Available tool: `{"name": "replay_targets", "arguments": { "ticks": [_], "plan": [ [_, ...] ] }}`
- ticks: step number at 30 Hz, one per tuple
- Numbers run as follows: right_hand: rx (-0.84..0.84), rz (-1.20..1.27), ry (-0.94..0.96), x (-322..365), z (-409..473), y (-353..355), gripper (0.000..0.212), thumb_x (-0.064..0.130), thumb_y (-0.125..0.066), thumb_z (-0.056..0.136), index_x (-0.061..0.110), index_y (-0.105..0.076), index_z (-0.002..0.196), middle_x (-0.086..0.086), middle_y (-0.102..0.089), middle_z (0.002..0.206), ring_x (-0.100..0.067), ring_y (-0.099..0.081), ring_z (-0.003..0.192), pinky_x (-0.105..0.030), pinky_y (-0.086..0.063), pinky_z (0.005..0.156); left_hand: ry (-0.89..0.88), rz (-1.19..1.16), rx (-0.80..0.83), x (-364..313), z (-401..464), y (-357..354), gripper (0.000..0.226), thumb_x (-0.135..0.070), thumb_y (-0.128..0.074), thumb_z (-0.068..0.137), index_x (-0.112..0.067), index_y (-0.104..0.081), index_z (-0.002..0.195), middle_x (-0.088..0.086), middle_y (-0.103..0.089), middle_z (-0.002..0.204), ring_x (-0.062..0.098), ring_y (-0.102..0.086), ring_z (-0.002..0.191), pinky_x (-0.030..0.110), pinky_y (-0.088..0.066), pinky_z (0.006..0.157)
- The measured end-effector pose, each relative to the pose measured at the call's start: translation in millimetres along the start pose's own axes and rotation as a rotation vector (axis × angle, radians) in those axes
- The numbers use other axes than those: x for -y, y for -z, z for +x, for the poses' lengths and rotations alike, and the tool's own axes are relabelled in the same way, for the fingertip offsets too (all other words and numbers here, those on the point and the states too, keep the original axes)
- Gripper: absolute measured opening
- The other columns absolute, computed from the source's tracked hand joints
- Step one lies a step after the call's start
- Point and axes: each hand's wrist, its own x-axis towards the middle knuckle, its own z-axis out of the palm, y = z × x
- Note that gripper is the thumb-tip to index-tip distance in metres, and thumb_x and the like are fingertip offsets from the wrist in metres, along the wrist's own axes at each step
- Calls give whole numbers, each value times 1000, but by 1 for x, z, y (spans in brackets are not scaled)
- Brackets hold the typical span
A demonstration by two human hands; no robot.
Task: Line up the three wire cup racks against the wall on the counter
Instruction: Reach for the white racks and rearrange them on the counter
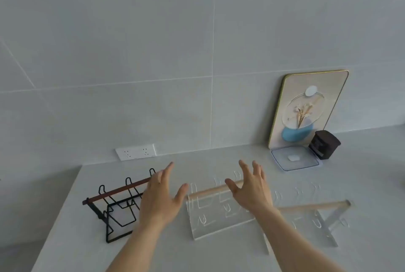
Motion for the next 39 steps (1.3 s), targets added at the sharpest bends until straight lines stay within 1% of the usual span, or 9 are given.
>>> {"name": "replay_targets", "arguments": {
  "ticks": [6,9,15,20,26,30,33,36,39],
  "plan": [
    [140,73,-114,-28,22,-7,77,51,-63,94,21,-33,157,-14,-38,153,-35,-50,136,-42,-45,108,269,-103,328,-18,7,-47,66,-59,-49,97,-25,-38,152,4,-62,143,25,-59,130,35,-48,99],
    [152,147,-131,-35,29,-11,65,44,-68,93,17,-47,149,-11,-48,142,-31,-65,116,-38,-51,100,332,-127,310,-19,12,-59,48,-49,-52,99,-20,-57,136,2,-68,135,24,-63,124,30,-48,93],
    [56,252,-117,-45,45,-14,36,35,-78,87,18,-72,118,-1,-70,108,-26,-66,105,-32,-50,89,442,-282,159,-11,22,-65,26,-39,-64,95,-22,-67,115,1,-77,106,21,-76,89,38,-59,86],
    [14,300,-78,-42,56,-18,26,30,-72,92,17,-75,115,6,-62,91,-27,-67,102,-32,-49,86,443,-384,135,-10,36,-63,28,-32,-56,101,-21,-58,126,-15,-67,87,21,-77,87,46,-60,89],
    [21,351,-38,-49,63,-16,26,30,-71,94,19,-73,118,-5,-71,100,-24,-64,97,-28,-45,80,409,-320,170,-16,38,-62,48,-40,-50,102,-24,-43,147,7,-70,132,30,-66,118,42,-51,100],
    [-129,383,-98,-64,68,11,24,29,-66,96,25,-72,119,-5,-76,100,-25,-68,89,-35,-55,83,388,-18,-81,-34,32,-54,51,-62,-36,96,-25,-49,129,0,-77,97,29,-71,89,37,-52,70],
    [-342,289,-159,-91,71,42,16,25,-62,96,21,-73,107,-5,-77,96,-26,-67,82,-38,-56,73,195,-39,-194,-66,36,-53,38,-59,-43,96,-23,-53,105,-7,-70,79,20,-67,70,31,-48,56],
    [-489,123,-258,-133,65,67,17,23,-60,95,18,-73,105,-12,-74,104,-34,-64,89,-39,-51,75,64,-286,26,-104,36,-71,26,-52,-55,94,-26,-59,91,-9,-70,74,15,-69,70,37,-57,65],
    [-459,-104,-449,-176,49,81,34,33,-60,93,16,-68,121,-18,-65,121,-40,-56,116,-48,-41,100,58,-417,366,-129,26,-103,29,-63,-57,82,-35,-63,86,-8,-74,79,15,-71,70,42,-61,77]
  ]
}}
